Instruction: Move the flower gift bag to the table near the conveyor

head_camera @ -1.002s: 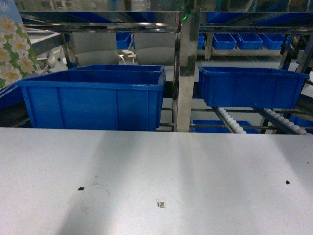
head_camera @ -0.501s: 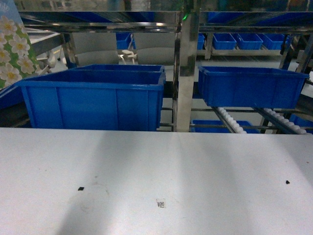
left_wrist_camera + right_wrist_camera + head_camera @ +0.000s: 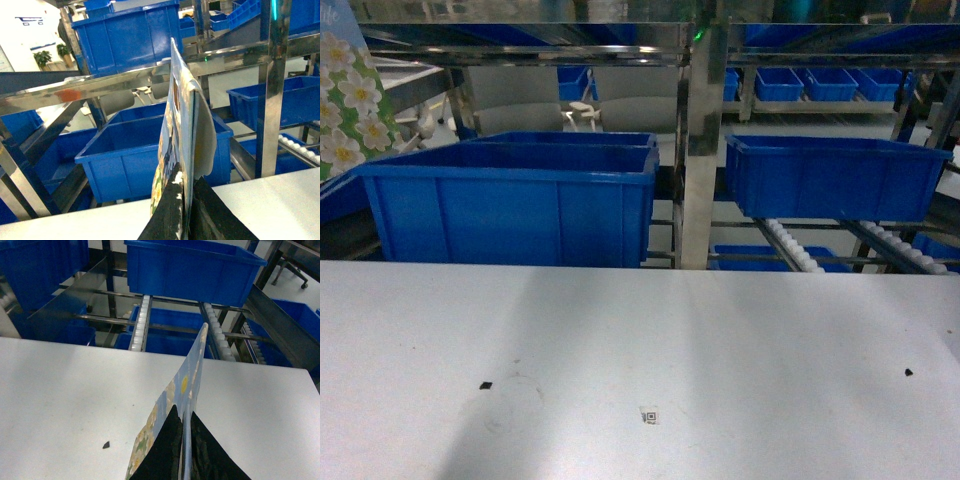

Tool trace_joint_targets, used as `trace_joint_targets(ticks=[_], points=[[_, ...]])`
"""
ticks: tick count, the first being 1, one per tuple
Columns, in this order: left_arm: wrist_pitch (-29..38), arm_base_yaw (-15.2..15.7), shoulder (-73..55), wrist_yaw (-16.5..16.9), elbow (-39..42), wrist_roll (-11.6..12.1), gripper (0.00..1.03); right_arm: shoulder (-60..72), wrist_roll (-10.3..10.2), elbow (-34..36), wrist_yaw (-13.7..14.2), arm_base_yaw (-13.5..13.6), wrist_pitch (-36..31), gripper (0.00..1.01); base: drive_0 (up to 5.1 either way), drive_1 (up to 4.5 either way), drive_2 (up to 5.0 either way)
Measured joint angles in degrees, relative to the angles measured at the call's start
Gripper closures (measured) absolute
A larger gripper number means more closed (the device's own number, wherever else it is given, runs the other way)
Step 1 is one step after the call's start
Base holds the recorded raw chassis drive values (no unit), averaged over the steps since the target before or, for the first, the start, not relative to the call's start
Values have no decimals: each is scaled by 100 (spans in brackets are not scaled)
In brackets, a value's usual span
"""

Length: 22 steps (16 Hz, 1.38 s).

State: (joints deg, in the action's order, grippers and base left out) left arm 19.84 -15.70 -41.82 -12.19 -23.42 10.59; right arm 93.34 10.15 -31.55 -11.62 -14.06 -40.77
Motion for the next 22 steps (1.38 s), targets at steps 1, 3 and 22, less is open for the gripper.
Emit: trace_joint_targets(ticks=[1,3,22], points=[[0,0,0,0,0,-2,101,249,4,-221,-17,-24,-4,98,0,0,0],[2,0,0,0,0,-2,101,765,0,-728,-70,72,85,98,0,0,0],[0,0,0,0,0,-2,101,496,-321,101,374,1327,-662,35,0,0,0]])
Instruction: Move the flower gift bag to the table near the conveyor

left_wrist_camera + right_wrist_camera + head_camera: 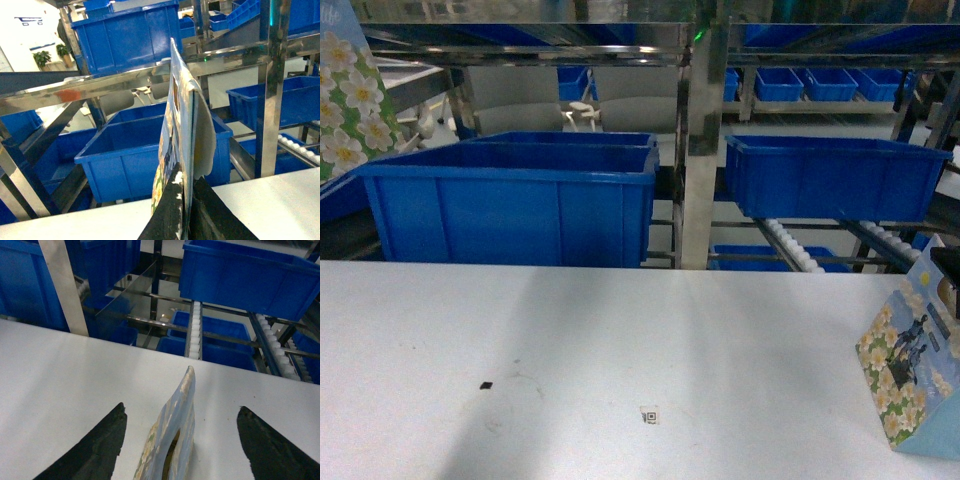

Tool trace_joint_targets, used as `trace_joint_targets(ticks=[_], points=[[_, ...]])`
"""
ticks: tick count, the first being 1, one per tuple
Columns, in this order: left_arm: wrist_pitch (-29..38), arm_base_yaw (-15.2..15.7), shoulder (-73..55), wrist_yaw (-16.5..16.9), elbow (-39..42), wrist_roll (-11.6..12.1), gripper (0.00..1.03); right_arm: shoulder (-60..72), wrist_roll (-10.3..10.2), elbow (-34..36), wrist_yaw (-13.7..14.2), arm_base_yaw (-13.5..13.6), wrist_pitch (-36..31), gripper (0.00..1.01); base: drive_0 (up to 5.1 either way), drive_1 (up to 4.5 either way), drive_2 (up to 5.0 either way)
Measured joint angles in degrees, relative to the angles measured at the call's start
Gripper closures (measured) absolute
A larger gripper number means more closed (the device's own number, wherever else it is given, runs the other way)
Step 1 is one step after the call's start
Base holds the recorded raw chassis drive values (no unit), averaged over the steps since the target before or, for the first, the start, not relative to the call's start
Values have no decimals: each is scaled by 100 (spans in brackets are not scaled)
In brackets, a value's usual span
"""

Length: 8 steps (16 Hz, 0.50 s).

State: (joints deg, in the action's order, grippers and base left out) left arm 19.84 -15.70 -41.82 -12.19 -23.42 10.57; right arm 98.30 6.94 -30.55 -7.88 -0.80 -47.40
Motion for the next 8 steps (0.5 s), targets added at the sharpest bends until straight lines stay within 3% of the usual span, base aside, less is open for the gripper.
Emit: trace_joint_targets(ticks=[3,4,6,8], points=[[0,0,0,0,0,0,101,-686,-2,389,273,61,-17,1,0,0,0],[0,0,0,0,0,0,101,-1738,17,728,575,120,369,3,0,0,0],[0,0,0,0,0,2,101,-2708,15,981,782,114,1117,3,0,0,0],[0,0,0,0,0,0,101,-4382,-2,1220,1016,166,2492,3,0,0,0]])
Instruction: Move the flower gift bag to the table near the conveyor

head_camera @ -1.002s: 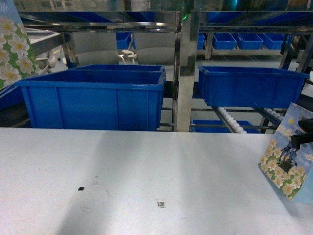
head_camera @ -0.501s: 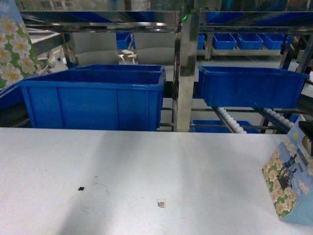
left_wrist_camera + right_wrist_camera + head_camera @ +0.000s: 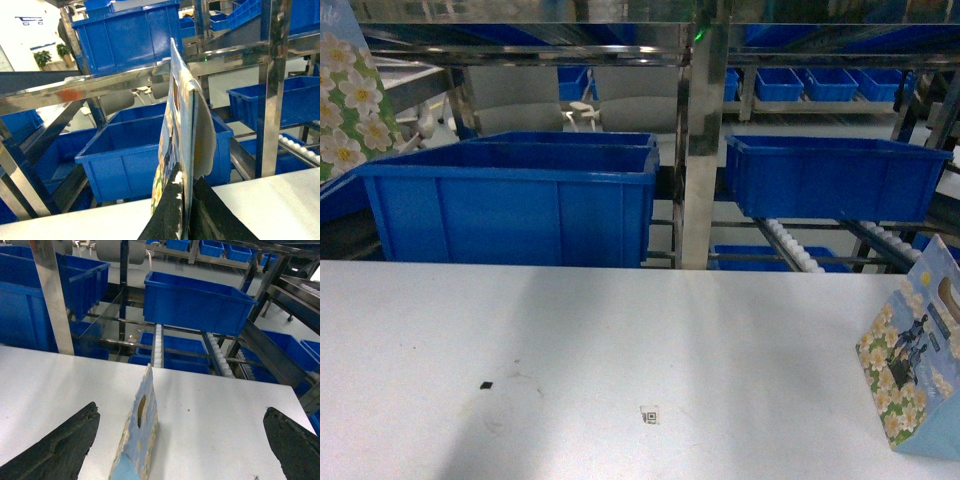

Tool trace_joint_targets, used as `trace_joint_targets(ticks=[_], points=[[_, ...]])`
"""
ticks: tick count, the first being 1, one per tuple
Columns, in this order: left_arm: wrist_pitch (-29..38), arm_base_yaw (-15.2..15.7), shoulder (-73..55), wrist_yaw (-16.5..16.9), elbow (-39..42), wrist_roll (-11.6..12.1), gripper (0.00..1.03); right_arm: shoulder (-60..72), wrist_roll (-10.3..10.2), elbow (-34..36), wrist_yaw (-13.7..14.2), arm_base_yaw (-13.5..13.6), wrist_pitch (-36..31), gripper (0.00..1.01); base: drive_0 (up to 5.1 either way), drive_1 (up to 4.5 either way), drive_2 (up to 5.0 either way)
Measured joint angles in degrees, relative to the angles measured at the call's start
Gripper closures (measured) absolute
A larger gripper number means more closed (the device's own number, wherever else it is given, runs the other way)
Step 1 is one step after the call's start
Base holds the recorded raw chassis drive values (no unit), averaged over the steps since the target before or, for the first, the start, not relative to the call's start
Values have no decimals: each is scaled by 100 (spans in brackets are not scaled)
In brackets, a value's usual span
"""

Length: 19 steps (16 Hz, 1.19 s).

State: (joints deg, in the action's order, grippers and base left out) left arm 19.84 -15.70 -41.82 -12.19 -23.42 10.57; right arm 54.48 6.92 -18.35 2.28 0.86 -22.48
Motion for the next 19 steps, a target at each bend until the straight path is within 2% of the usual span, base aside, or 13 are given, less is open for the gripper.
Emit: trace_joint_targets(ticks=[1,3,5,6,8,11,14,16,19], points=[[0,0,0,0,0,0,101,-710,-26,74,136,116,625,3,0,0,0],[2,0,0,0,0,0,101,-1762,-22,212,208,225,1585,3,0,0,0],[0,0,0,0,0,2,101,-2983,-22,267,247,160,2732,3,0,0,0],[0,0,0,0,0,0,101,-3272,-20,271,258,173,2968,3,0,0,0],[0,0,0,0,0,0,101,-3589,22,273,339,192,3248,3,0,0,0],[0,0,0,0,0,0,101,-4201,87,295,643,494,3700,3,0,0,0],[-31,-26,9,-35,4,0,101,-4221,138,323,667,433,3654,3,0,0,0],[-98,-404,208,-520,396,-2,101,-4221,157,326,664,433,3659,3,0,0,0],[334,-927,-251,-1027,608,2,101,-4221,164,326,664,433,3659,3,0,0,0]])
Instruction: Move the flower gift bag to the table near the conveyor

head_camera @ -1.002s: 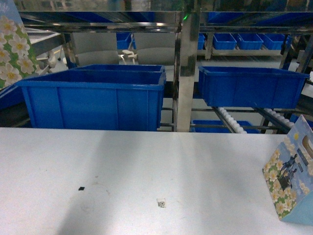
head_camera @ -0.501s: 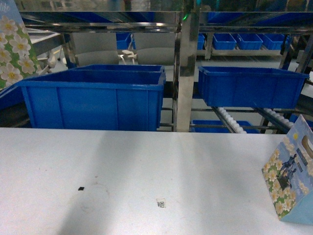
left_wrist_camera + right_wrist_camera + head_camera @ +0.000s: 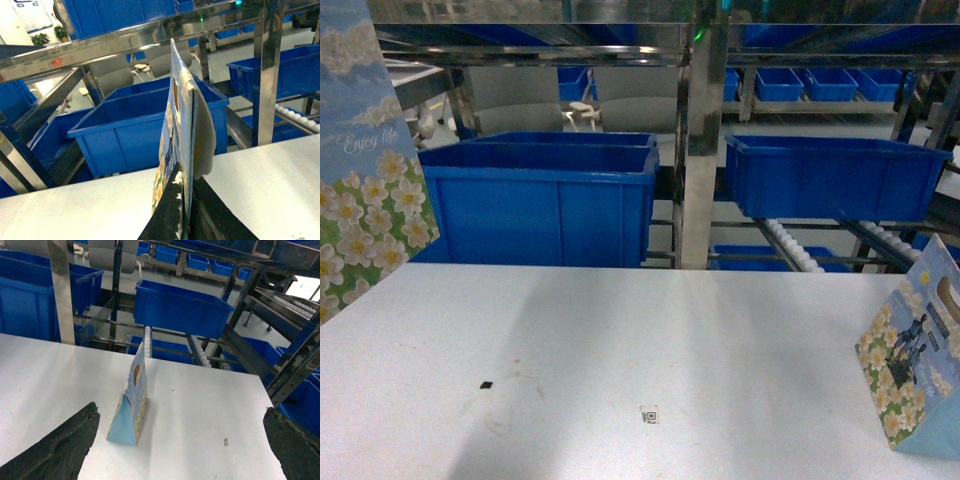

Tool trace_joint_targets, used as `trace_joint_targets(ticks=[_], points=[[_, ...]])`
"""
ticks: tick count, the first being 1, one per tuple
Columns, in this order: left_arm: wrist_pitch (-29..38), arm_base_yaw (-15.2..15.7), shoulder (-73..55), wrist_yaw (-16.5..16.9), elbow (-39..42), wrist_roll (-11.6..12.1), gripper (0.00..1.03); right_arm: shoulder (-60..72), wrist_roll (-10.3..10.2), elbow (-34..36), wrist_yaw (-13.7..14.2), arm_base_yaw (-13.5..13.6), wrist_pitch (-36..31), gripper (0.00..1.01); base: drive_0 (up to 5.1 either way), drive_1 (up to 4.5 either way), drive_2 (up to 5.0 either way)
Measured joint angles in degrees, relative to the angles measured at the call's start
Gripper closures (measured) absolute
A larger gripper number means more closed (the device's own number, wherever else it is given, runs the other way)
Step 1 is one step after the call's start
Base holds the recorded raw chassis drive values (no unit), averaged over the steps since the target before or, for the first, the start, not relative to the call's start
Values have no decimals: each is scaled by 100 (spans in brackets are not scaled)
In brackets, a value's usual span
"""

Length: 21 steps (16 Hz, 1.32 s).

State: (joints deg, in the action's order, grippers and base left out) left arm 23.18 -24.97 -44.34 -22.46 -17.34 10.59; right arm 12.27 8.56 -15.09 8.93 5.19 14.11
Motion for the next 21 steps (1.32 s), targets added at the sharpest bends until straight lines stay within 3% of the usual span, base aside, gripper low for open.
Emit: trace_joint_targets(ticks=[5,11,17,21], points=[[1152,-807,-1412,-767,-22,15,101,0,4,0,2,0,2,3,0,0,0],[1646,-1034,-2170,-1163,-15,-26,101,0,4,0,0,0,0,3,0,0,0],[2612,-1239,-3136,-1666,203,-332,101,0,4,0,0,0,0,3,0,0,0],[2986,-1296,-3882,-1814,236,-625,101,0,4,0,0,0,2,3,0,0,0]])
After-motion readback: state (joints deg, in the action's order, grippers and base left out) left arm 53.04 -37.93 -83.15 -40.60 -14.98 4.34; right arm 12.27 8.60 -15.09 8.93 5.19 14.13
